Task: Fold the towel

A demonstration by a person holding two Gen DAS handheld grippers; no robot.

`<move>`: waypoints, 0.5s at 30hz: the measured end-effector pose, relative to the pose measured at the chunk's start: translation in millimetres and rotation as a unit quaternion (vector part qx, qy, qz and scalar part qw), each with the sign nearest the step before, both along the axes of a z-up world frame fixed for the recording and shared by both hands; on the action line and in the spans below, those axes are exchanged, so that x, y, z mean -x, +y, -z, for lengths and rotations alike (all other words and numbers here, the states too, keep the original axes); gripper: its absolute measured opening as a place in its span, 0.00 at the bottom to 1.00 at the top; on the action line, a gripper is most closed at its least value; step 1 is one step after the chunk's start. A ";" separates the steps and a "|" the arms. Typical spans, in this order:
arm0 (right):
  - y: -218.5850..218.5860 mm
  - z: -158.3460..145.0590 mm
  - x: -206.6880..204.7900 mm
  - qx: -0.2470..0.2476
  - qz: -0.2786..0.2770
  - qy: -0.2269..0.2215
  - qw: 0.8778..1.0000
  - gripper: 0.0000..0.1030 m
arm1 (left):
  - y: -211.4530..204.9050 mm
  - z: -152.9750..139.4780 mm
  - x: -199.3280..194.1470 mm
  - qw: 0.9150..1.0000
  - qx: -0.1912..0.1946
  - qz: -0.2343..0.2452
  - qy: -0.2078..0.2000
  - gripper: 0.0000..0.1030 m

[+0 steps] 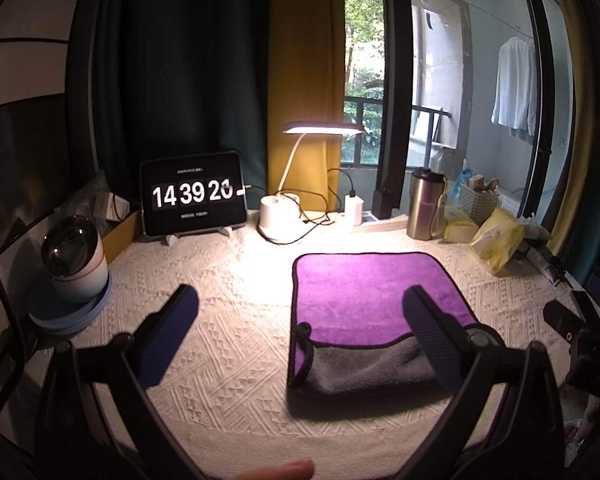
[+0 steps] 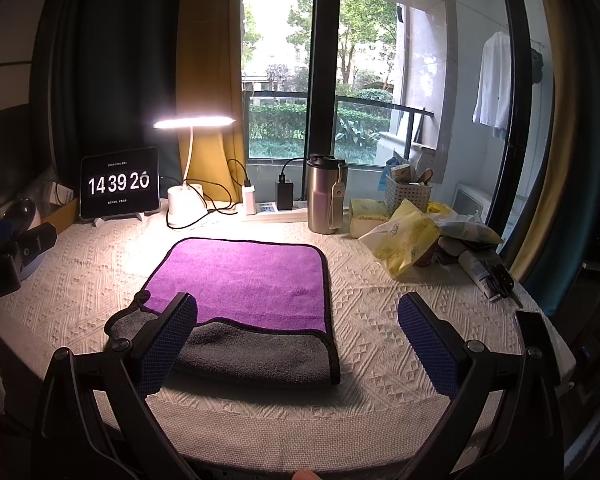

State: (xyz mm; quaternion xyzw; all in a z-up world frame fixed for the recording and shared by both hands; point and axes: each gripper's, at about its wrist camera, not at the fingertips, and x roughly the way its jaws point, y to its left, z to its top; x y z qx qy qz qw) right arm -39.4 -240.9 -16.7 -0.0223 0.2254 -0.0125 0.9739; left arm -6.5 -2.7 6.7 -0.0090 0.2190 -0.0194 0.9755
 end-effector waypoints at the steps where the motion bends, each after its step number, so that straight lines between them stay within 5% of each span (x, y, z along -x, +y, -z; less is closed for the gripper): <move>1: -0.7 0.6 0.1 0.000 0.001 0.001 1.000 1.00 | 0.0 0.0 0.1 1.000 0.000 0.000 0.000 1.00; 15: -16.2 26.4 -25.0 0.002 0.009 0.040 0.999 0.95 | -5.5 24.9 -23.6 0.999 0.002 0.010 0.039 1.00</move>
